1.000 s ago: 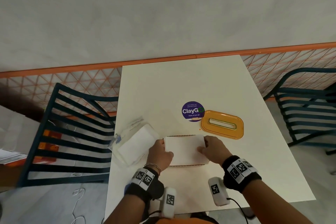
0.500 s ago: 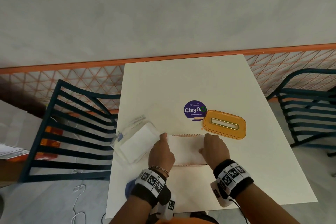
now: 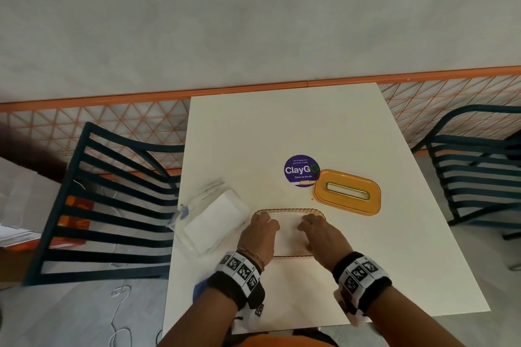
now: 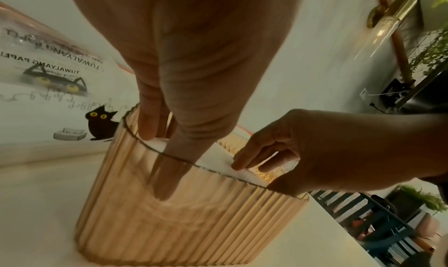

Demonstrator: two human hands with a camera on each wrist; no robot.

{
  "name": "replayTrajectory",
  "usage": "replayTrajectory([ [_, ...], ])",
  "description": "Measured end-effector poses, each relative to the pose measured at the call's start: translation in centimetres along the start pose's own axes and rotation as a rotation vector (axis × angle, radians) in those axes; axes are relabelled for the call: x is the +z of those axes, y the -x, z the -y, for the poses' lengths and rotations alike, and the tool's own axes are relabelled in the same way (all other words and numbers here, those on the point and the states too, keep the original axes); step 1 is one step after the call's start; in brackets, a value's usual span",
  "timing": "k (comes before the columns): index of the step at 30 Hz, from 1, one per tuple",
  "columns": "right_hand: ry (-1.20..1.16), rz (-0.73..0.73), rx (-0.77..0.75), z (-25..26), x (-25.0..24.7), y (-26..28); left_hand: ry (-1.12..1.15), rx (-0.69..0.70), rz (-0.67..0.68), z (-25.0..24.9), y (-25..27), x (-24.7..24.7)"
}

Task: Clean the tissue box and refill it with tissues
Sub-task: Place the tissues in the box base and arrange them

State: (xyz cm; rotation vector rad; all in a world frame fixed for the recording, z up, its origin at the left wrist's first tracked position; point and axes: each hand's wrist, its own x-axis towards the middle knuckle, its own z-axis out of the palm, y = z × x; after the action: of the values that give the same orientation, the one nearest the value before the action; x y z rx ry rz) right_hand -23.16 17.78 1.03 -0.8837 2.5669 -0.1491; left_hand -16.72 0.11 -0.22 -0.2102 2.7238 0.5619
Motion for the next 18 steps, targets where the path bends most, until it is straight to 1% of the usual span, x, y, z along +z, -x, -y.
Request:
replayTrajectory([
  [3,-0.039,-0.012,0.008,-0.1,0.0,-0.1,0.039,-0.001,0.015,0.0,-0.1,-0.6],
  [4,-0.062,-0.031,0.006,-0.3,-0.1,-0.1,0.081,-0.018,-0.005,0.1,0.1,-1.2],
  [5,-0.089,-0.059,0.004,-0.5,-0.4,-0.1,0.133,-0.047,-0.052,0.3,0.2,-2.1],
  [8,-0.172,-0.196,0.060,-1.2,-1.3,0.1,0.268,-0.207,-0.295,2.4,0.8,-4.8],
  [9,-0.206,-0.244,0.102,-1.5,-1.5,0.2,0.288,-0.277,-0.345,3.8,0.7,-5.3],
  [10,-0.243,-0.278,0.148,-1.9,-1.5,0.2,0.283,-0.348,-0.352,5.4,0.6,-5.6],
  [11,-0.283,-0.295,0.197,-2.1,-1.5,0.3,0.268,-0.422,-0.322,7.1,0.3,-5.6],
  [13,-0.390,-0.269,0.309,-2.6,-1.1,0.1,0.203,-0.563,-0.164,10.3,-0.5,-4.9],
  [14,-0.450,-0.238,0.358,-2.8,-0.8,0.0,0.167,-0.602,-0.079,11.6,-0.9,-4.3],
  [16,-0.542,-0.195,0.420,-3.1,-0.4,-0.2,0.103,-0.612,0.018,13.3,-1.4,-3.3],
  [18,-0.579,-0.191,0.449,-3.4,-0.2,-0.3,0.034,-0.592,0.036,14.1,-1.7,-2.4],
])
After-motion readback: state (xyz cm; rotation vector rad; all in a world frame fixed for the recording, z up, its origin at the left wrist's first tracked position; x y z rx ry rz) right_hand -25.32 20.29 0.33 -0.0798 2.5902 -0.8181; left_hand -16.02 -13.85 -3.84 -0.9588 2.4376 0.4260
